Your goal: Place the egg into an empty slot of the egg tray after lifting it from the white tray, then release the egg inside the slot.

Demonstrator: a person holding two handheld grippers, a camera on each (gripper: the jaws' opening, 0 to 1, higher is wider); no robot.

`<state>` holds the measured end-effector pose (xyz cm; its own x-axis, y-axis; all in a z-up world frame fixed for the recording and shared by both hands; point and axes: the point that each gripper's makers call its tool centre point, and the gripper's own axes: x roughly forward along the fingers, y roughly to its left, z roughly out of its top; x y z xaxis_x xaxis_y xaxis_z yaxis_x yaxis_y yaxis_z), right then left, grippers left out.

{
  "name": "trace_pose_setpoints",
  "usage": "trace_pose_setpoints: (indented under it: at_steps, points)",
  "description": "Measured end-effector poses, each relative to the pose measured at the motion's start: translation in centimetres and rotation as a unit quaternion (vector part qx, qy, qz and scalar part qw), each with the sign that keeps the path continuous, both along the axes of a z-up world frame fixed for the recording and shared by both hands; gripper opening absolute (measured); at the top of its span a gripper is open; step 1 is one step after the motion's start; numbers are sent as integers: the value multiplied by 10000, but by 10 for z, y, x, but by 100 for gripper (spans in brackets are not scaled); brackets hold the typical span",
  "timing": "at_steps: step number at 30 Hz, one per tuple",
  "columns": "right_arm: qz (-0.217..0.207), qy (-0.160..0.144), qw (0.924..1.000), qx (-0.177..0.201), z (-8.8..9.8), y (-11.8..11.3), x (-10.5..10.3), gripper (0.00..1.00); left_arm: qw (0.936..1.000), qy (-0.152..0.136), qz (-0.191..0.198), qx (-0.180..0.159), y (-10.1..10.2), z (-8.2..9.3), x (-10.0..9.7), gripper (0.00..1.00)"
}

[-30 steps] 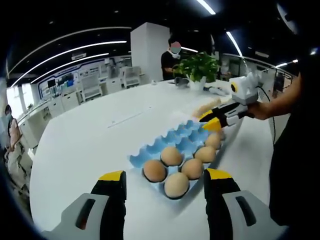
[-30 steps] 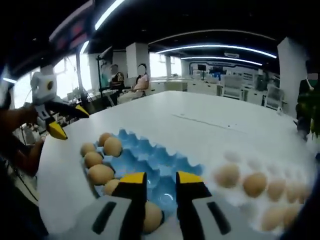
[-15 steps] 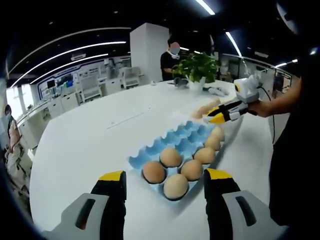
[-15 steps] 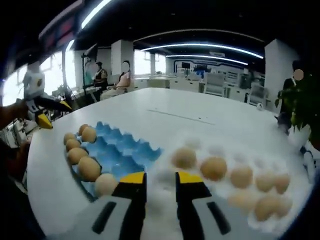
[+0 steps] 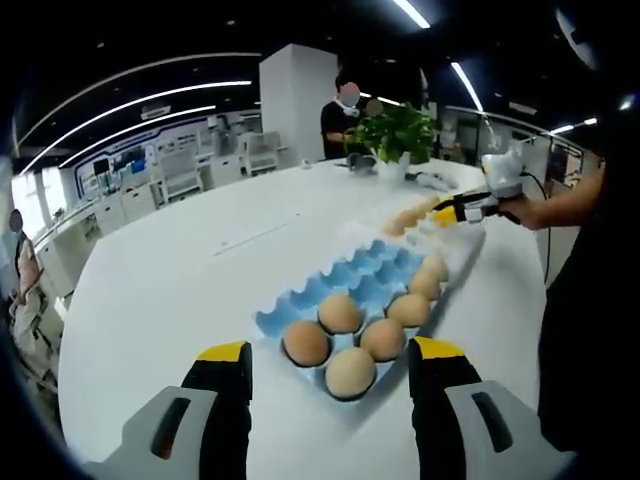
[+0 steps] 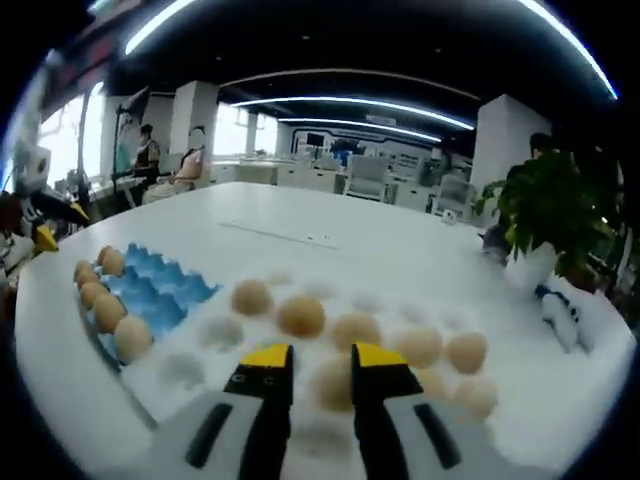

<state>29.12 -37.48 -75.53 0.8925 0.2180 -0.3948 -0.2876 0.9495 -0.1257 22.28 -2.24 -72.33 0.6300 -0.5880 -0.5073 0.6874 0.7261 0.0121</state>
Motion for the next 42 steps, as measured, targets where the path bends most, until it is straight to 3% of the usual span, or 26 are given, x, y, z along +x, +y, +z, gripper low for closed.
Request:
trace_pose_setpoints:
  at_steps: [10, 12, 14, 20, 22, 24, 32, 34, 37, 42]
  points:
    - [-264, 296, 9991, 139, -15, -12, 3, 26, 10000, 6, 35, 5, 3, 0, 0, 63]
    - [-322, 558, 9975, 300, -25, -12, -1, 28, 10000, 11, 27, 11, 2, 0, -1, 63]
    - [-311, 393, 9984, 269, -20, -13, 1, 27, 10000, 16, 22, 17, 2, -1, -1, 63]
    - [-329, 327, 9986, 255, -20, -13, 2, 26, 10000, 18, 36, 21, 3, 0, 0, 63]
    - [-193, 250, 9995, -89, -20, -12, 2, 26, 10000, 24, 29, 31, 3, -1, 0, 63]
    - [-168, 237, 9995, -148, -21, -11, 2, 26, 10000, 24, 28, 26, 2, -1, 1, 63]
    - [-203, 276, 9993, 132, -19, -14, 2, 24, 10000, 16, 28, 13, 2, 0, 0, 63]
    - [-341, 277, 9983, 388, -17, -14, 2, 24, 10000, 10, 34, 16, 2, 0, 0, 63]
    - [-327, 105, 9988, 358, -7, -15, 1, 24, 10000, 12, 64, 8, 3, 0, 0, 63]
    - [-195, 88, 9991, 353, 2, -8, 1, 24, 10000, 21, 22, 19, 1, -1, -1, 63]
